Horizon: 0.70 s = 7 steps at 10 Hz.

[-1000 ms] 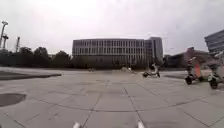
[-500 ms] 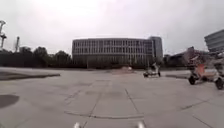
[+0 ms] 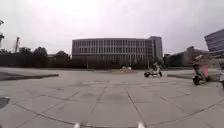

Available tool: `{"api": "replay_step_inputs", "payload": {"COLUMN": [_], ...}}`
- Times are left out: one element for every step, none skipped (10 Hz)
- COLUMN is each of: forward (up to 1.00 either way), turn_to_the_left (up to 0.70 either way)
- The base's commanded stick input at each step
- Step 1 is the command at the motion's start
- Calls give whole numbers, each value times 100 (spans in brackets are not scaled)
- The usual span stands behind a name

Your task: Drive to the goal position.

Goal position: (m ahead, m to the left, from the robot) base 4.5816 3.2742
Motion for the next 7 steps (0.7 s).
{"api": "replay_step_inputs", "payload": {"forward": [50,50,50,50,50,50,50], "turn_to_the_left": [0,0,0,0,0,0,0]}}
